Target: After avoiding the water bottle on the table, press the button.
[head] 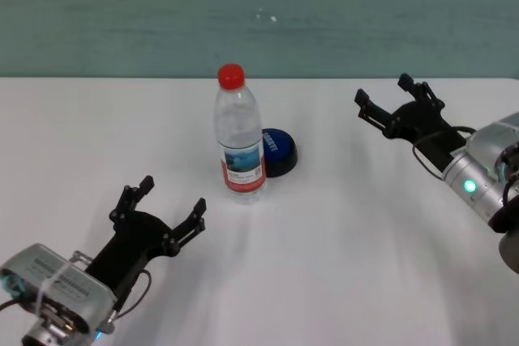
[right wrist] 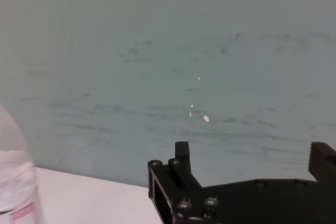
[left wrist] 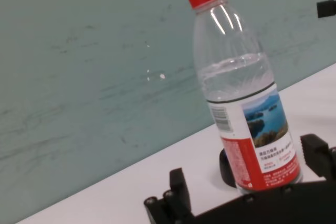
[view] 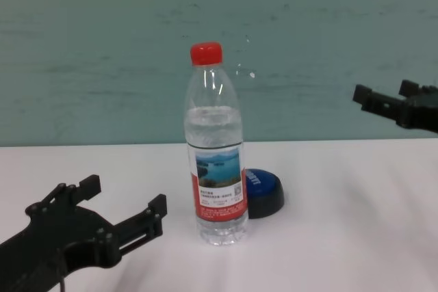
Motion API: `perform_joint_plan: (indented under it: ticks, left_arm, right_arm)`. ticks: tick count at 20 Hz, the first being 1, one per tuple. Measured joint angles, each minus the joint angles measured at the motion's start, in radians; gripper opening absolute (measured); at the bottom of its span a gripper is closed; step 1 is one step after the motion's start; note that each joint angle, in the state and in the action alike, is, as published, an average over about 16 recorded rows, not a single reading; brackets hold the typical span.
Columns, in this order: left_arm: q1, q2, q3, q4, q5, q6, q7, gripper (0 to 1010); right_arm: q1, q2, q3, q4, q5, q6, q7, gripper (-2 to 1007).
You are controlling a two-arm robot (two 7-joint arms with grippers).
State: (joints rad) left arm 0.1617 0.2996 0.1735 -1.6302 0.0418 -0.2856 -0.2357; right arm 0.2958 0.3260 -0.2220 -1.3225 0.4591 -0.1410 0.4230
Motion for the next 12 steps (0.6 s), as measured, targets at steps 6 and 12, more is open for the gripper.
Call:
perform_joint_plan:
  ticks: [6,12]
  left_arm:
    - [0.000,0.000,0.000,0.000,0.000,0.000,0.000,1000]
    - [0.000,0.000,0.000,0.000,0.000,0.000,0.000,1000]
  right_arm:
    - [-0.051,-0.002,-0.010,-0.044,0.000,0.013,-0.009,1004]
    - [-0.082,-0.008,-0.038,-0.066,-0.016,0.025,-0.015,1004]
